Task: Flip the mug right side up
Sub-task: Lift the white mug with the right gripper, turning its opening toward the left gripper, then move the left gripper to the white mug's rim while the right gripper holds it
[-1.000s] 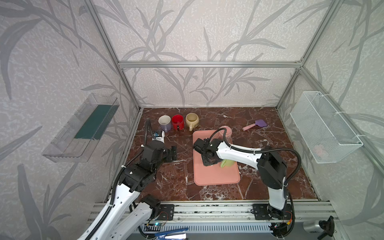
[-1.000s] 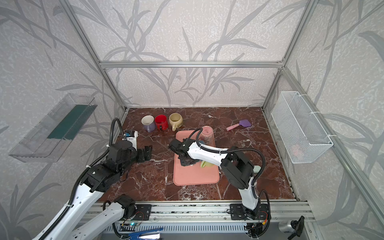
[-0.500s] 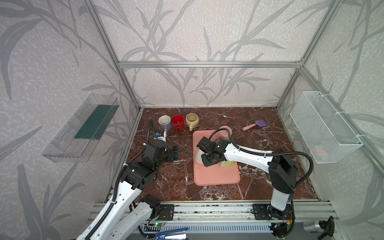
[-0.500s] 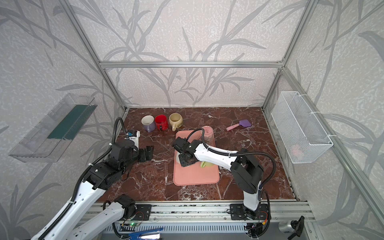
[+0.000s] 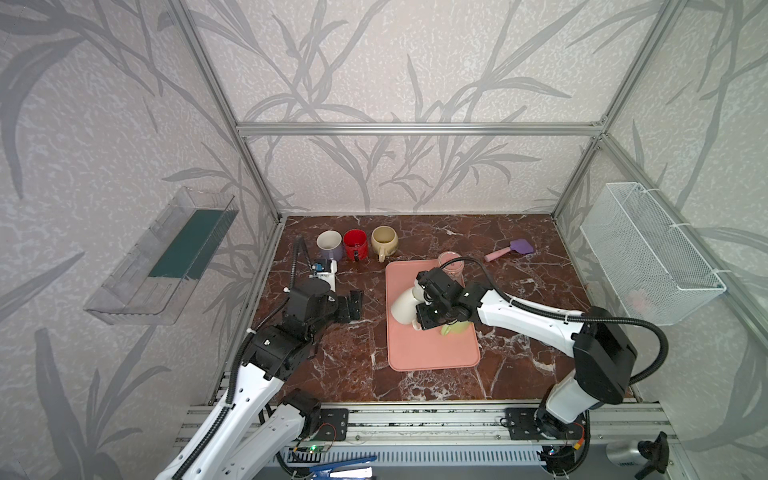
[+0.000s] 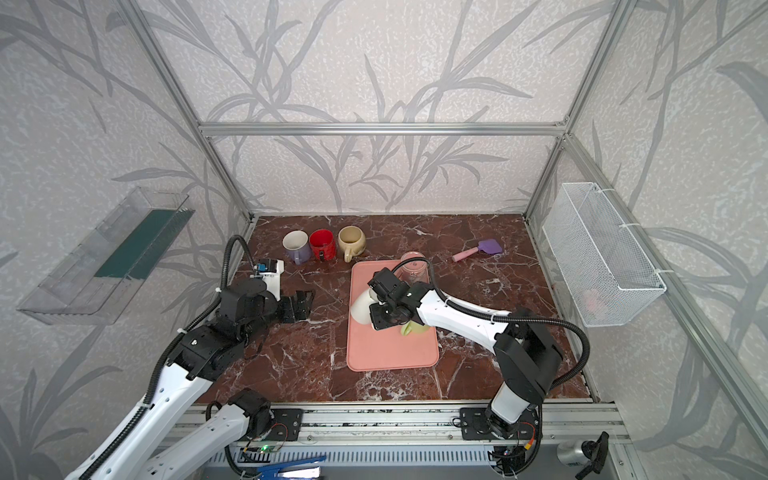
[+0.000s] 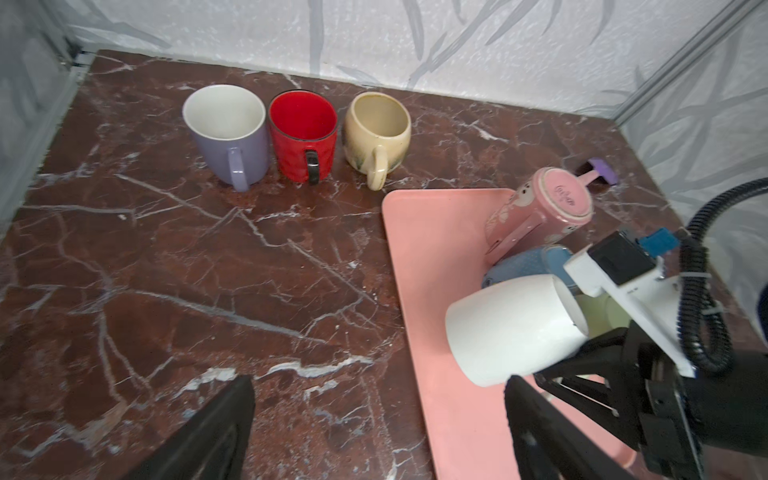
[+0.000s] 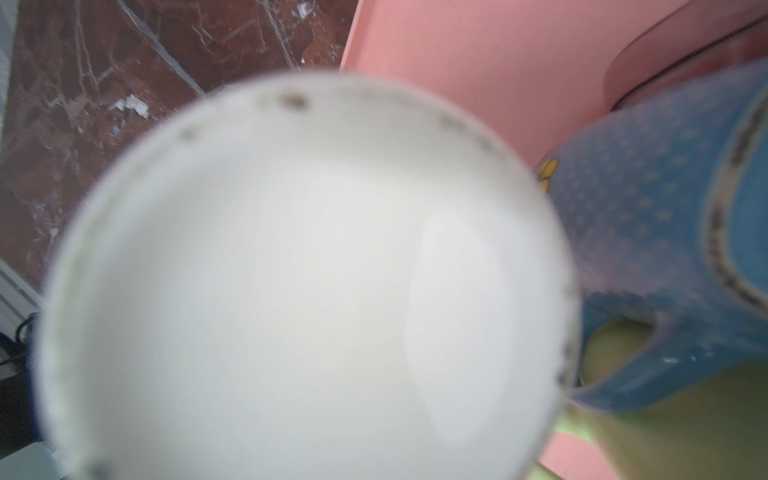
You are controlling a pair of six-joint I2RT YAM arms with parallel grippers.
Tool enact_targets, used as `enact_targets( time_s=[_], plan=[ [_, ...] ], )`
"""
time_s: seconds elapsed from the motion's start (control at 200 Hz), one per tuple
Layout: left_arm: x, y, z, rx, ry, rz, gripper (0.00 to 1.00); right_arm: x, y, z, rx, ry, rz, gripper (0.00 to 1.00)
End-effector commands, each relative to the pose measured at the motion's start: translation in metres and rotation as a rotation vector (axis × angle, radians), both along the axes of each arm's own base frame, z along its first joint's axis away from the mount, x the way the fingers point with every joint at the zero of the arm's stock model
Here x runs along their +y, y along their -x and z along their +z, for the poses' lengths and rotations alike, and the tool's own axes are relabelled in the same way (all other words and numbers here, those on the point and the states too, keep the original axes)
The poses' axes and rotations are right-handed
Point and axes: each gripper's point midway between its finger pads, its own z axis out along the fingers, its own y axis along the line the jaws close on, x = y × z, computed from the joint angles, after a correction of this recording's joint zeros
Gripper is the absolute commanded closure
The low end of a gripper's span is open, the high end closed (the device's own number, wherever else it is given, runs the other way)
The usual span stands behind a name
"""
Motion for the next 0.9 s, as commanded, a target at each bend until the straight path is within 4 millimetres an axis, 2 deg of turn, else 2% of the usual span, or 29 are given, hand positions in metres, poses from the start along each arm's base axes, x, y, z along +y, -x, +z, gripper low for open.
enact_targets(
  time_s=[0.0,0.185,0.34,0.475,0.605,0.785,0.895],
  plan=[
    [-0.021,0.000,0.016,-0.055,0.122,-0.084,0.07,0.013,-0.015,0.049,-0.116,-0.204,0.032,1.00],
    [-0.036,0.000,0.020,-0.054,0.201,-0.147,0.07,0.000,-0.014,0.078,-0.179,-0.340,0.053,1.00],
    [-0.046,-0.003,0.016,-0.048,0.282,-0.165,0.07,-0.018,-0.010,0.098,-0.238,-0.424,0.052,1.00],
    [-0.068,-0.006,0.010,-0.026,0.412,-0.236,0.07,-0.033,-0.009,0.116,-0.276,-0.491,0.037,1.00],
    [-0.084,-0.006,0.004,-0.011,0.466,-0.307,0.07,-0.046,-0.010,0.129,-0.302,-0.548,0.023,1.00],
    [-0.093,-0.003,0.006,-0.029,0.521,-0.356,0.07,-0.062,-0.014,0.142,-0.319,-0.642,-0.018,1.00],
    [-0.100,-0.003,0.008,-0.040,0.559,-0.386,0.07,-0.065,-0.017,0.148,-0.317,-0.686,-0.021,1.00]
  ],
)
